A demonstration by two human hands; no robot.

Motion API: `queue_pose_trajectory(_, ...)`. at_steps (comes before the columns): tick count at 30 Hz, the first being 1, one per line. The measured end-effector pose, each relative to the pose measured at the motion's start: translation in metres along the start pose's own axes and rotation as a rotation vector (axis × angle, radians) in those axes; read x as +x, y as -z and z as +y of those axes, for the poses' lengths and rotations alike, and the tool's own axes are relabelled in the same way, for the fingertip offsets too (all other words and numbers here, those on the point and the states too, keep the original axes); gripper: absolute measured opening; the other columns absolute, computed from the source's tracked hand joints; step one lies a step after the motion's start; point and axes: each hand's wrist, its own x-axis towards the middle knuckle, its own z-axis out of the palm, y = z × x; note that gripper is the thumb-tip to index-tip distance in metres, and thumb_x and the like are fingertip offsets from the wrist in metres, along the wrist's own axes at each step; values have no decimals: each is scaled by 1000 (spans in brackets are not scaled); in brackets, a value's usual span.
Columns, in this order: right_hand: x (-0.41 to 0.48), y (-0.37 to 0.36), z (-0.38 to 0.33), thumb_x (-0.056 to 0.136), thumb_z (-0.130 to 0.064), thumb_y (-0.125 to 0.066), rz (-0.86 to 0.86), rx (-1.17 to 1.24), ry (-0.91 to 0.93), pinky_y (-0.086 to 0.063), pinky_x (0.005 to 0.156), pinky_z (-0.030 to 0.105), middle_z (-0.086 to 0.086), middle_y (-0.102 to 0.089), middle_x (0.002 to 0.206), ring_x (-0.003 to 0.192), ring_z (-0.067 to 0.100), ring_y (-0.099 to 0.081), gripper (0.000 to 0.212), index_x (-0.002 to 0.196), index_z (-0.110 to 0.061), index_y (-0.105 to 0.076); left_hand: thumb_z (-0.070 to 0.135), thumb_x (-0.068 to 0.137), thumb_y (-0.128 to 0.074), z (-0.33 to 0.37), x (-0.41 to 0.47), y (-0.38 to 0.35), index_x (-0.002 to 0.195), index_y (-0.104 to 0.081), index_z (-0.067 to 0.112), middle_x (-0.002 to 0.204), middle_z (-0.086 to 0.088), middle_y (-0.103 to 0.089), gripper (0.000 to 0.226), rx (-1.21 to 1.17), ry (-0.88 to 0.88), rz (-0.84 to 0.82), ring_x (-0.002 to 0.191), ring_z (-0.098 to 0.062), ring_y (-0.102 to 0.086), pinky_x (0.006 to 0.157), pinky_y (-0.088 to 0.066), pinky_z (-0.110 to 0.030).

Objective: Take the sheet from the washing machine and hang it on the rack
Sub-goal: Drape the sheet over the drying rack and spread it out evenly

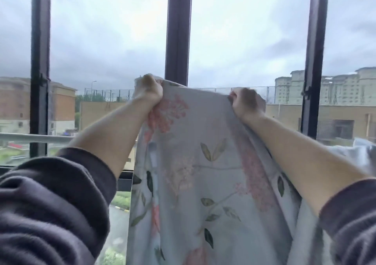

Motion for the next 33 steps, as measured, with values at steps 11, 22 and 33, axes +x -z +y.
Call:
queue_pose_trajectory(11, -28, -55, 14, 95, -19, -50, -1083, -319, 67, -40, 84, 25, 7, -57, 128, 108, 18, -53, 33, 123, -4, -60, 16, 84, -61, -40, -50, -43, 99, -63, -4, 89, -16, -72, 25, 644, 269, -1142, 108, -29, -62, 86, -48, -35)
queue_pose_trajectory(22, -95, 1, 35, 93, -26, -55, -177, 135, 356, -55, 80, 38, -1, -71, 95, 83, 18, -66, 15, 98, -19, -67, 21, 91, -53, -61, -127, 3, 79, -57, 16, 68, 1, -60, 14, 99, -441, 105, 59, -19, -55, 56, -45, -27)
queue_pose_trajectory(33, -206, -24, 53, 82, -38, -64, -63, -129, 325, -48, 75, 42, 10, -55, 109, 98, 33, -55, 43, 114, -12, -52, 32, 88, -62, -116, -228, -12, 121, -38, 10, 119, -10, -41, 47, -87, 55, -9, 107, -29, -48, 77, -46, -42)
